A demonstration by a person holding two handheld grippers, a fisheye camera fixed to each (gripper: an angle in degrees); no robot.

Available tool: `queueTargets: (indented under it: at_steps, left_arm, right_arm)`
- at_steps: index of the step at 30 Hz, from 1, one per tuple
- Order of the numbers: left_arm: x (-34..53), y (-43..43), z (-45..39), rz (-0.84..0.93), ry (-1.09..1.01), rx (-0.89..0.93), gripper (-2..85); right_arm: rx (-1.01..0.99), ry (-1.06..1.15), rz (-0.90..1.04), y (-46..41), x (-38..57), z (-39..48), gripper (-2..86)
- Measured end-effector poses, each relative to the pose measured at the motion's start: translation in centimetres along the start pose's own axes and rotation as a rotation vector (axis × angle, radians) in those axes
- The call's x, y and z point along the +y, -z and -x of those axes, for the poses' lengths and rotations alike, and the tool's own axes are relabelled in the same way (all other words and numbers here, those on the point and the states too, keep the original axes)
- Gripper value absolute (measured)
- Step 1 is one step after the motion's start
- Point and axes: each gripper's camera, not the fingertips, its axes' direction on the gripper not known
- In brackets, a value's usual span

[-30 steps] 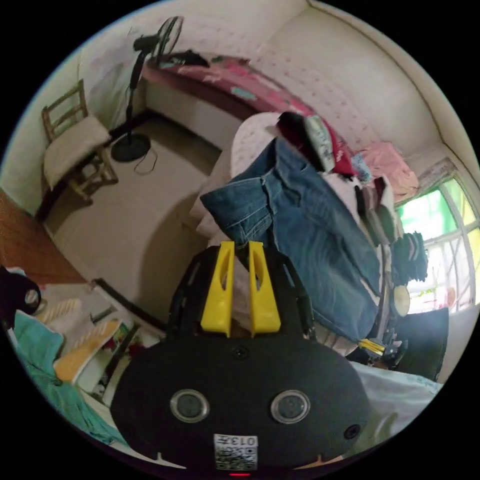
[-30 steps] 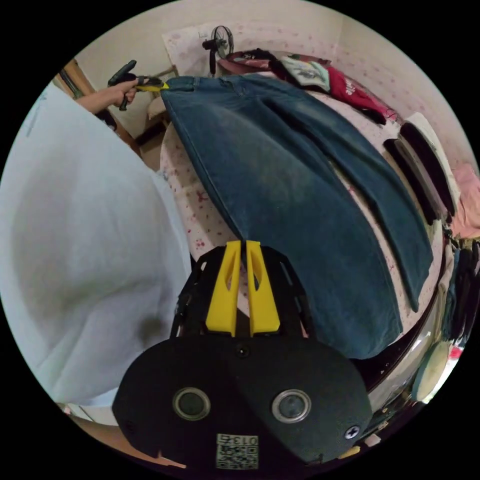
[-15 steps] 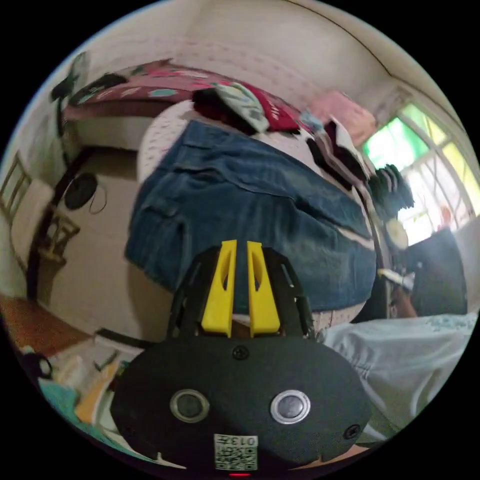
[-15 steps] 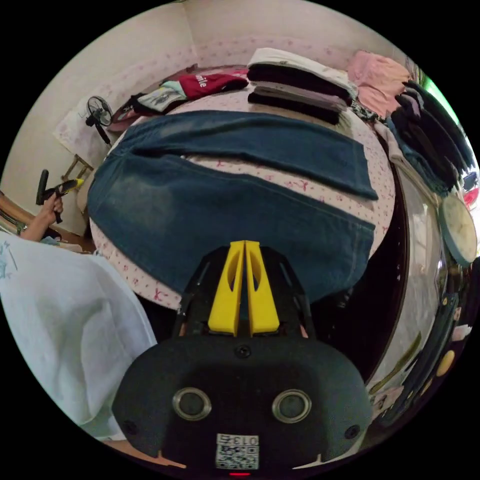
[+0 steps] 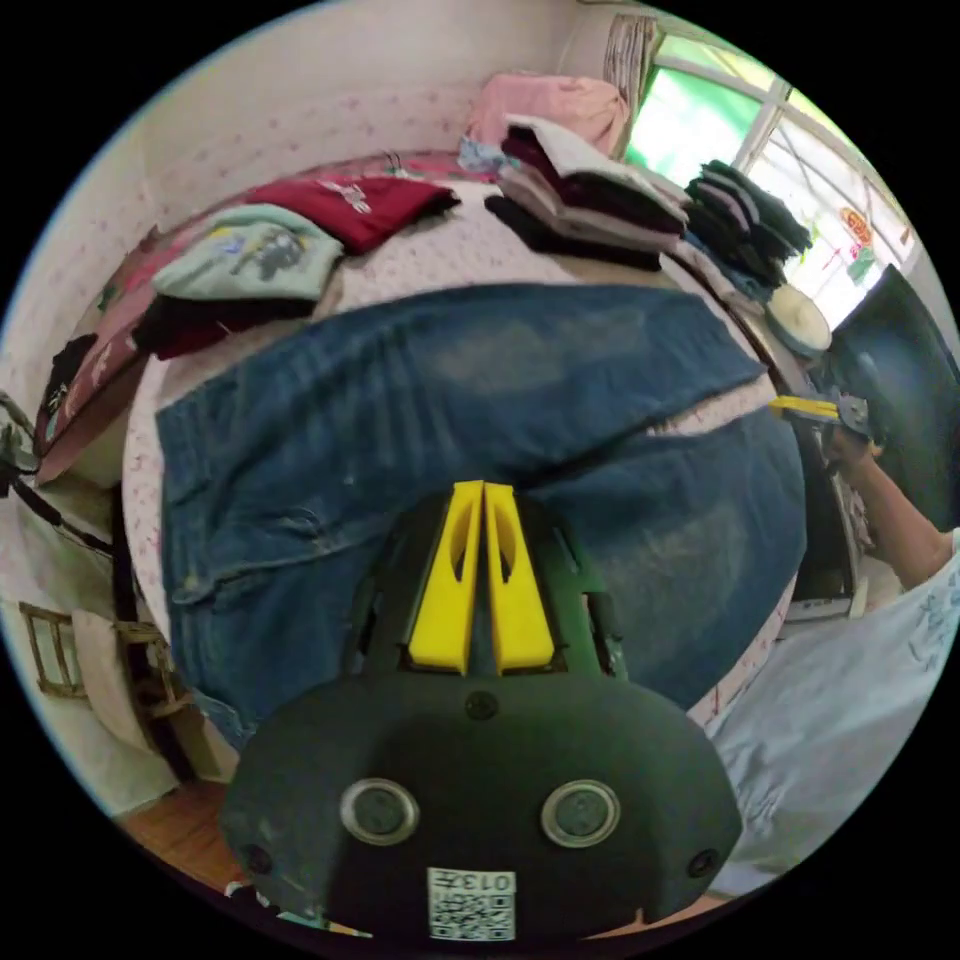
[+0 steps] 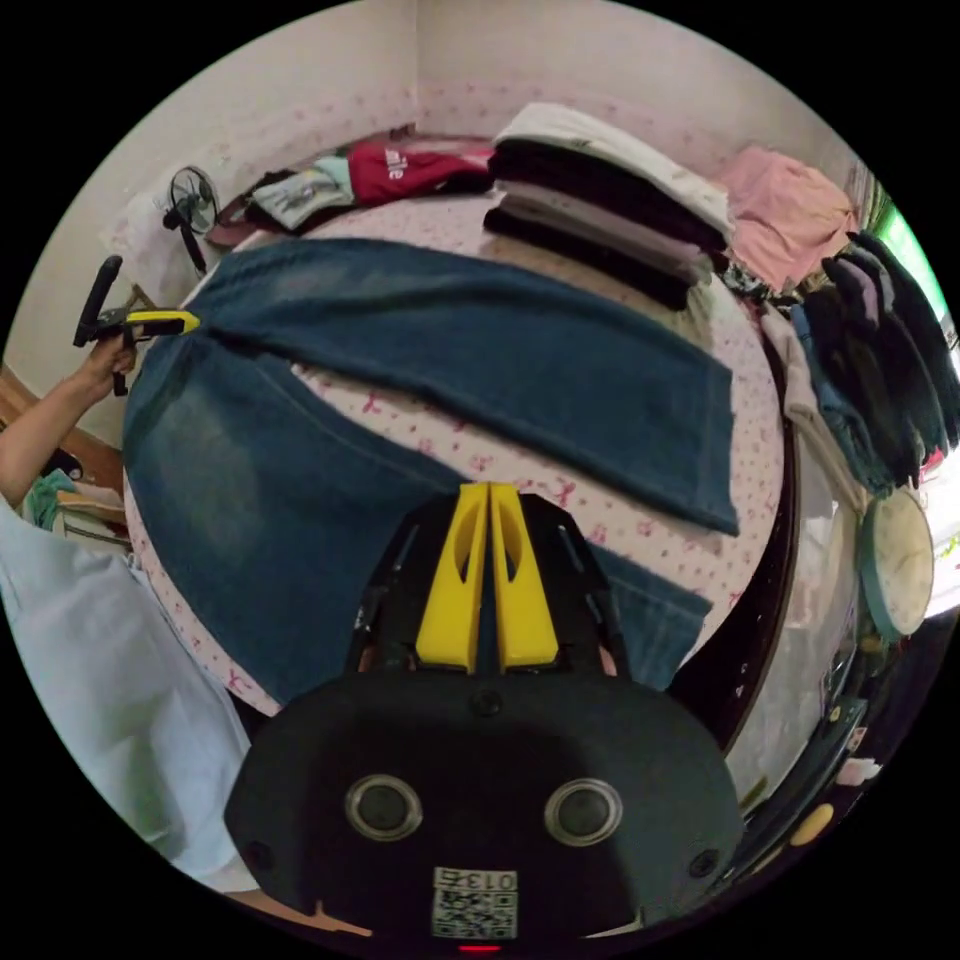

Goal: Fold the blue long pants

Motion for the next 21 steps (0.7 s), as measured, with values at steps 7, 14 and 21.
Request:
queueTargets:
  at_steps: [7,14,21]
  left_arm:
    - [-12.3,-5.1,5.1,0.057,-0.083,-0.3,6.0]
    - [-21.4,-13.5,5.7,0.217,-0.357,-0.364,8.6]
    - [-25.1,-21.1,6.9,0.312,-0.477,-0.286,7.4]
  right_arm:
    - [0.051,0.081,-0.092,-0.4,-11.6,-6.4,4.1]
    - [0.025,0.37,-0.036,-4.1,-24.8,-8.4,7.6]
    - [0.016,0.526,0.074,-7.2,-29.5,-10.3,7.2]
